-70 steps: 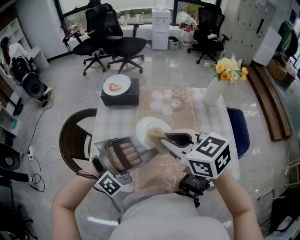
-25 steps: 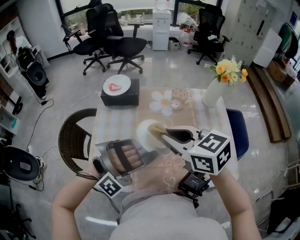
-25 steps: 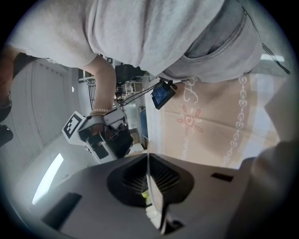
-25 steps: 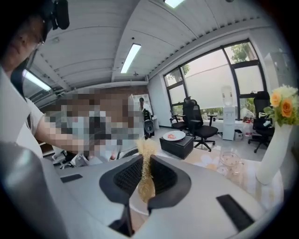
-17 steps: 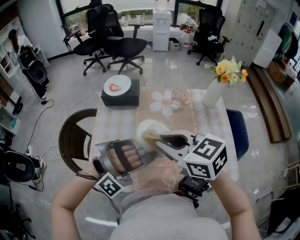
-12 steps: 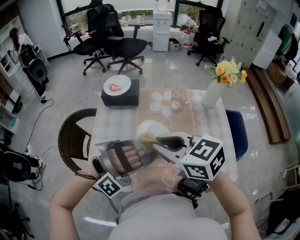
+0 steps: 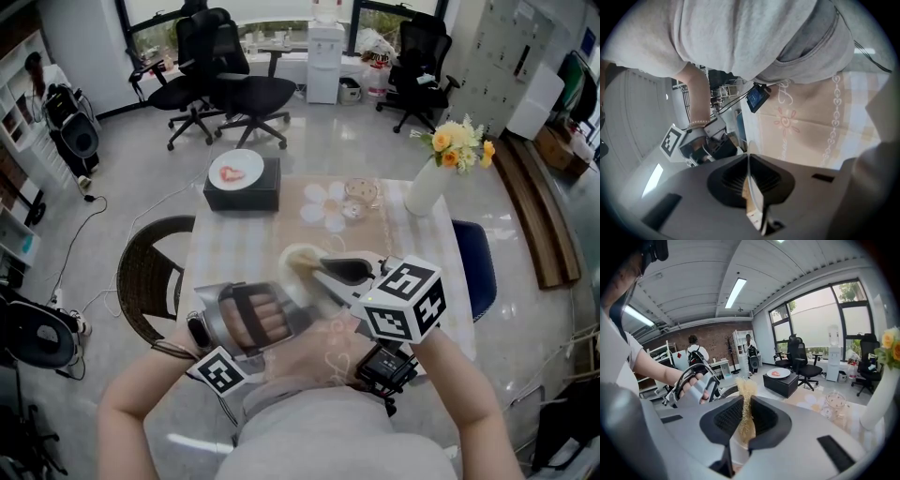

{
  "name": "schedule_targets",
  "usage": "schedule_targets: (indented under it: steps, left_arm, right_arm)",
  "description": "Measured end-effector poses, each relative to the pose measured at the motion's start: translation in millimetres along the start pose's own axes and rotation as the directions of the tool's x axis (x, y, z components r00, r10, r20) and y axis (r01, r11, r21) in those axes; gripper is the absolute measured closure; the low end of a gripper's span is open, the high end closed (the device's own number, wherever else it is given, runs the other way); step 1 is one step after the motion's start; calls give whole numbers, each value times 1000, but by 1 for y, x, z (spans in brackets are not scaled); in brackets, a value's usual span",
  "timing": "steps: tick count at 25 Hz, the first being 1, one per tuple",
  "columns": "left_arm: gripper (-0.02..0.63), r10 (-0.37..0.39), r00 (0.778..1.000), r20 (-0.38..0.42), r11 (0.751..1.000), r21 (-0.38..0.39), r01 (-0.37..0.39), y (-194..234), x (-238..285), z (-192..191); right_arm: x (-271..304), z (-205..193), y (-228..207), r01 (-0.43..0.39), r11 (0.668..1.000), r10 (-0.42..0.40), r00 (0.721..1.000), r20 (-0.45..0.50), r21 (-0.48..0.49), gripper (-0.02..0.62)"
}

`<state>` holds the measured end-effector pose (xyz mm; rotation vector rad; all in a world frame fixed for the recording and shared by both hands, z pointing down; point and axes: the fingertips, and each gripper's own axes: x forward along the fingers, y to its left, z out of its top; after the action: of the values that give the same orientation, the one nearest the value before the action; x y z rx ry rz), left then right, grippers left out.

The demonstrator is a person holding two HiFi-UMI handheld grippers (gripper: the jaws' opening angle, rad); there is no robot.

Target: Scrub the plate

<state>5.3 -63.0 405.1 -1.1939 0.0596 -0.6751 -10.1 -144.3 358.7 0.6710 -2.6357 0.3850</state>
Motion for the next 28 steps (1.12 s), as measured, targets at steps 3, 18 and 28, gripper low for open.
schedule_targets:
  steps: [3, 18, 28]
  left_arm:
    - [586, -3, 1000, 6, 1000, 3, 3, -2, -1, 2]
    - [584, -6, 1000, 5, 1000, 9, 6, -2, -2, 2]
    - [586, -5, 1000, -2, 1000, 12, 5, -1, -5, 2]
  right_arm:
    - [2, -3, -7, 16, 1000, -16, 1000, -3, 20, 545]
    - [5, -29, -53, 152, 987, -149, 987, -62, 57, 545]
    - [2, -50, -74, 219, 974, -212, 971, -112, 60, 545]
